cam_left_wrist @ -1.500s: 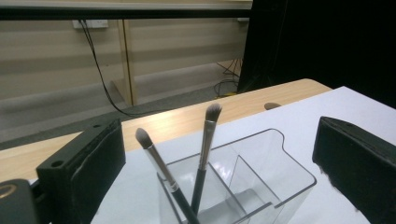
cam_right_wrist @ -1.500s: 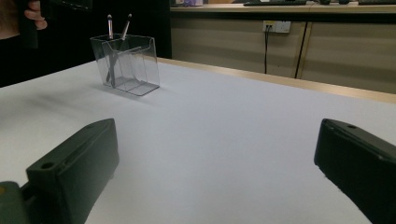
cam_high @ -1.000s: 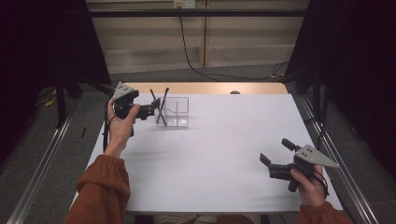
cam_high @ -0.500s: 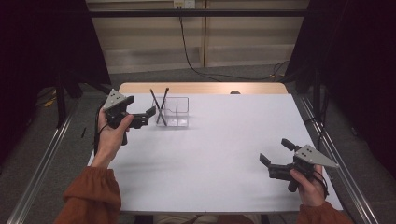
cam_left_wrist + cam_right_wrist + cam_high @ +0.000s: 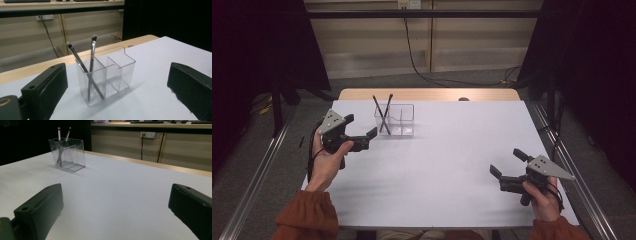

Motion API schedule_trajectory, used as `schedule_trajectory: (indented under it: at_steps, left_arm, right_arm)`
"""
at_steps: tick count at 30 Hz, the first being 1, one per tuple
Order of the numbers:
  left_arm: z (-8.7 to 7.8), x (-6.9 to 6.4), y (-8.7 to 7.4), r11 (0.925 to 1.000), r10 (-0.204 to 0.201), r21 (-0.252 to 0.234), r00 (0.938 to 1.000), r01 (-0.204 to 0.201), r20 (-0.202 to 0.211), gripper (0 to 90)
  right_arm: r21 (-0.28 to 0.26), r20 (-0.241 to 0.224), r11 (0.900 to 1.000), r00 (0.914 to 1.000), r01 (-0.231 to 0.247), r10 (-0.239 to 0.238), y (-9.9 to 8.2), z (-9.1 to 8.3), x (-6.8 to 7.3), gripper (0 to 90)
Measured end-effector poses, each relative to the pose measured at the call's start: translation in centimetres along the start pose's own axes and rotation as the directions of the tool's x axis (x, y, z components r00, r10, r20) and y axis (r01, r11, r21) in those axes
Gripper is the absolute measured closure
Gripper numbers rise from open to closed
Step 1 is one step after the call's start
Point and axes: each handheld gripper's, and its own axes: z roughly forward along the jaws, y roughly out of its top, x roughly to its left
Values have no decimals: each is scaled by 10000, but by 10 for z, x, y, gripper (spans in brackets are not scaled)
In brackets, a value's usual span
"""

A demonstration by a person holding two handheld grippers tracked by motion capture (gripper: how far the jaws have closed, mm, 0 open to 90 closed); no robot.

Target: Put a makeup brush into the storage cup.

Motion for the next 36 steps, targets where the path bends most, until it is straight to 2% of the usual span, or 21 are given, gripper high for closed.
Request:
schedule_trajectory:
  at_steps: [5, 10, 20, 36]
  left_arm:
    - [-12, -4, -6, 9999, 82, -107, 9999, -83, -88, 27]
    - [-21, -4, -12, 9998, -19, -213, 9997, 14, -246, 29]
    - [-39, -8, -26, 9991, -161, -398, 9995, 150, -275, 30]
    - [-58, -13, -45, 9989, -253, -409, 9986, 234, -467, 31]
  right_arm:
    - [-6, 0, 10000, 10000, 48, -48, 0, 0, 0, 0]
    - [1, -4, 10000, 10000, 59, -59, 0, -1, 0, 0]
    - [-18, 24, 10000, 10000, 50, -50, 0, -2, 0, 0]
    - [-33, 97, 10000, 10000, 17, -17, 0, -4, 0, 0]
